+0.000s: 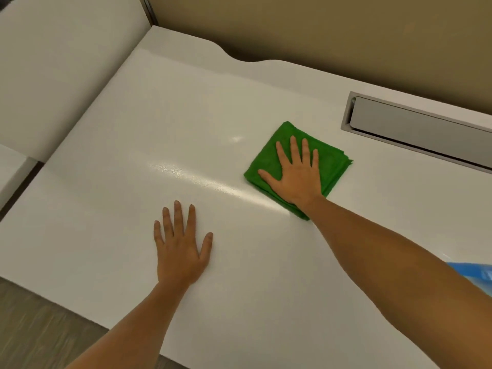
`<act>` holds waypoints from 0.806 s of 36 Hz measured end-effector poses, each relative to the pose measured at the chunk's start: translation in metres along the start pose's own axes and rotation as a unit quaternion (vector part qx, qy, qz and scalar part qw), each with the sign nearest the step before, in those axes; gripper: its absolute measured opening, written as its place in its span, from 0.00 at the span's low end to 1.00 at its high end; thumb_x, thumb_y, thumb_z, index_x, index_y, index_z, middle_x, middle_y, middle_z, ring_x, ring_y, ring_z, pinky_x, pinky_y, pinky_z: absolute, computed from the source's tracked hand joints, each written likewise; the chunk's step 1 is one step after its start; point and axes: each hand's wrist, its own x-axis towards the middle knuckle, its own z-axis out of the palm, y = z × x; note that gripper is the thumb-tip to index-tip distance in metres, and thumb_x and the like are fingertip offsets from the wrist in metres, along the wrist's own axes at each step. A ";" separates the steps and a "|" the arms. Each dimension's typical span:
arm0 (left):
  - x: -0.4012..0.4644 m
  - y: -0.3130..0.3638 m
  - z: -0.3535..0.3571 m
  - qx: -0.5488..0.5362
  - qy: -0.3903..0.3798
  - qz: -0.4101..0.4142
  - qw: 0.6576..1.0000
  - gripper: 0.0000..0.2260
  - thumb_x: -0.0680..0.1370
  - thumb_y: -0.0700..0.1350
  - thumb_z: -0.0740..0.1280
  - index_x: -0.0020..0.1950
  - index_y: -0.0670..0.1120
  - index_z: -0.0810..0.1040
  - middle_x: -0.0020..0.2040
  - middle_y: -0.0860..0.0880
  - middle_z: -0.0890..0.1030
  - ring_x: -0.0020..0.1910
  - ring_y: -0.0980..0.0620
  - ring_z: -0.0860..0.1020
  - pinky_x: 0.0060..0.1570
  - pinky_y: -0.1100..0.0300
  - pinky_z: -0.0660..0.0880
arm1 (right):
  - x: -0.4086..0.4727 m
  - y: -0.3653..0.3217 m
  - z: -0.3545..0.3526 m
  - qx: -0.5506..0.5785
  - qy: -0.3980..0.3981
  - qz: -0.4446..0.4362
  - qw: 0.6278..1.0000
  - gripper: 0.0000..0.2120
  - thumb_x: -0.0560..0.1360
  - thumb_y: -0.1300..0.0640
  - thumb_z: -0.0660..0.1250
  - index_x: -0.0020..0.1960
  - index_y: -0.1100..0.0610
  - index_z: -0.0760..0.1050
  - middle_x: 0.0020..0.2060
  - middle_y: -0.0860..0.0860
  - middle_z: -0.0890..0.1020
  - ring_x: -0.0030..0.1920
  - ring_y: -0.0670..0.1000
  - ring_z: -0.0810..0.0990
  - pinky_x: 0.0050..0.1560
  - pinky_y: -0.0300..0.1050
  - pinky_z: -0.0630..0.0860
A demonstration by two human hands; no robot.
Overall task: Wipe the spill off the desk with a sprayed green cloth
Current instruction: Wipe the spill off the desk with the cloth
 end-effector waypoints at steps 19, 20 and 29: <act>0.000 -0.004 0.001 -0.014 -0.011 0.007 1.000 0.36 0.79 0.64 0.44 0.82 0.48 0.49 0.82 0.41 0.48 0.81 0.38 0.46 0.77 0.37 0.47 | -0.108 -0.078 0.028 0.024 -0.021 -0.117 0.993 0.44 0.73 0.22 0.47 0.82 0.46 0.55 0.82 0.56 0.54 0.82 0.62 0.47 0.77 0.68 0.46; 0.000 -0.004 0.001 -0.016 -0.013 0.005 1.000 0.36 0.79 0.65 0.44 0.82 0.48 0.49 0.82 0.41 0.47 0.81 0.38 0.46 0.77 0.37 0.46 | -0.121 -0.077 0.030 0.025 -0.022 -0.116 0.993 0.44 0.73 0.23 0.48 0.82 0.46 0.55 0.82 0.56 0.54 0.82 0.62 0.47 0.77 0.68 0.46; -0.003 -0.002 -0.001 -0.016 -0.013 0.001 1.000 0.37 0.78 0.67 0.41 0.82 0.48 0.48 0.82 0.41 0.48 0.81 0.37 0.46 0.77 0.38 0.46 | -0.248 -0.032 0.036 0.040 -0.055 -0.113 0.991 0.43 0.74 0.23 0.49 0.82 0.45 0.48 0.83 0.54 0.48 0.82 0.60 0.39 0.78 0.67 0.42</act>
